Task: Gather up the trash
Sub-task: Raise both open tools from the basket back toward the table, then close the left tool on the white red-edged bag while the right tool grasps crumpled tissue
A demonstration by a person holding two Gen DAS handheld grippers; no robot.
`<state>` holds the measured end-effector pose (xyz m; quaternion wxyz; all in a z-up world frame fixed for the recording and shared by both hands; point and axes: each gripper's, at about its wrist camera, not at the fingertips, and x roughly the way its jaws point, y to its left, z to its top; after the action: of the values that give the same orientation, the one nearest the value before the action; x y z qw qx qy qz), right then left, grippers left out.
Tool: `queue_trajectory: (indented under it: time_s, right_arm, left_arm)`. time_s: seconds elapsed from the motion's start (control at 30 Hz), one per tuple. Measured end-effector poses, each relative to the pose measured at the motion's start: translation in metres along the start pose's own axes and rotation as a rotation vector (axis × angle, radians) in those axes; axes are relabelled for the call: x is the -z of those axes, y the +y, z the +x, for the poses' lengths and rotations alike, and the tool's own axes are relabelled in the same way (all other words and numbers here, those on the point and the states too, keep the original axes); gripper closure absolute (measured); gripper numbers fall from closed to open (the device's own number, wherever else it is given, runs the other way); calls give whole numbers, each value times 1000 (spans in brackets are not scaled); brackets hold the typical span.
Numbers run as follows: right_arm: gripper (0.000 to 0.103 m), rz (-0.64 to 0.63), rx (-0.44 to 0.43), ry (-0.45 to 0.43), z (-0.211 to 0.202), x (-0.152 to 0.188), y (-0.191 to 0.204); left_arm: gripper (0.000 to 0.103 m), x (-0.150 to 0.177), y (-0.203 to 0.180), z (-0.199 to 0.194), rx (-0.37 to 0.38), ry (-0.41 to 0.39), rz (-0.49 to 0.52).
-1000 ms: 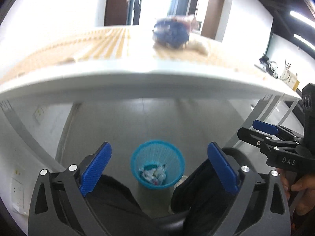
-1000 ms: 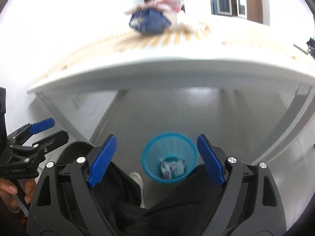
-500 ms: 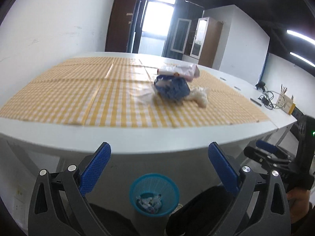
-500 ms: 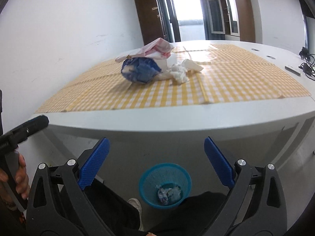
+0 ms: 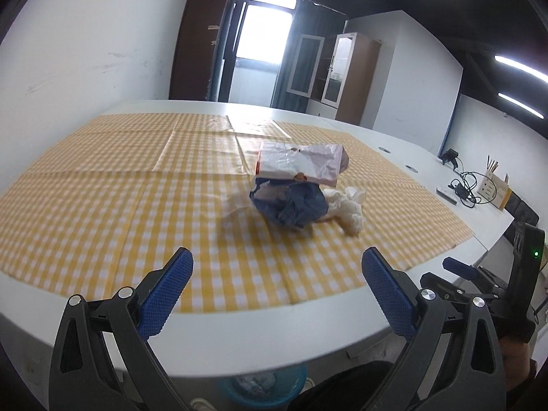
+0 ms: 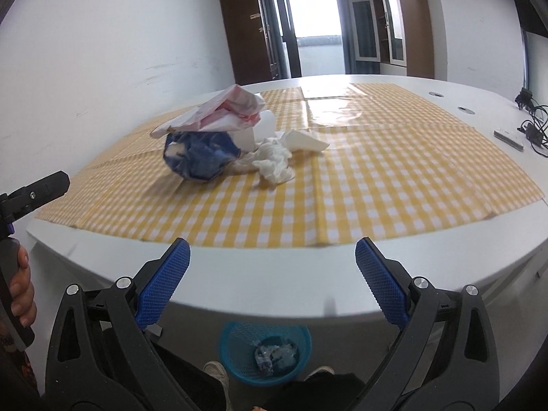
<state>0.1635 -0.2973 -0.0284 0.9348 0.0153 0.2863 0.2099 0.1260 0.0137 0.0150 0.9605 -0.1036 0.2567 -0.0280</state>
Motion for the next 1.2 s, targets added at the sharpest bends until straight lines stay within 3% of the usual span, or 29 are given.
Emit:
queue_trajectory:
  time_s: [0.27,0.5,0.67,0.77,0.87,0.9,0.93,1.0,1.03,1.1,1.2]
  right_arm:
    - [12,-1,-30,36,38,-31,-4]
    - [18,-14,-21,72,70,-55,-6]
    - [21,0,-21,109,94,-73,-12]
    - [25,4,-26,136,108,-79,-12]
    - [33,4,-24,163,120,-80,-12]
    - [38,6,-26,171,123,-80,-12]
    - [47,7,-27,183,127,-80,-12]
    - [65,16,-41,202,131,-80,-12]
    - [75,29,-60,212,133,-81,-12]
    - [87,5,-53,215,134,-80,-8]
    - [93,-32,-38,202,131,-77,-3]
  left_arm:
    - [9,-37,8,40,34,18,-32]
    - [16,-68,18,78,112,73,-87]
    - [18,-82,22,108,77,106,-48]
    - [20,-87,25,127,96,146,-53]
    - [33,-86,25,143,124,190,-45]
    - [43,-85,25,147,130,201,-43]
    - [50,-83,25,150,133,208,-43]
    - [77,-81,23,155,131,219,-35]
    - [84,-80,21,155,141,220,-29]
    - [91,-79,19,153,160,213,-26]
    - [95,-78,15,149,163,194,-22]
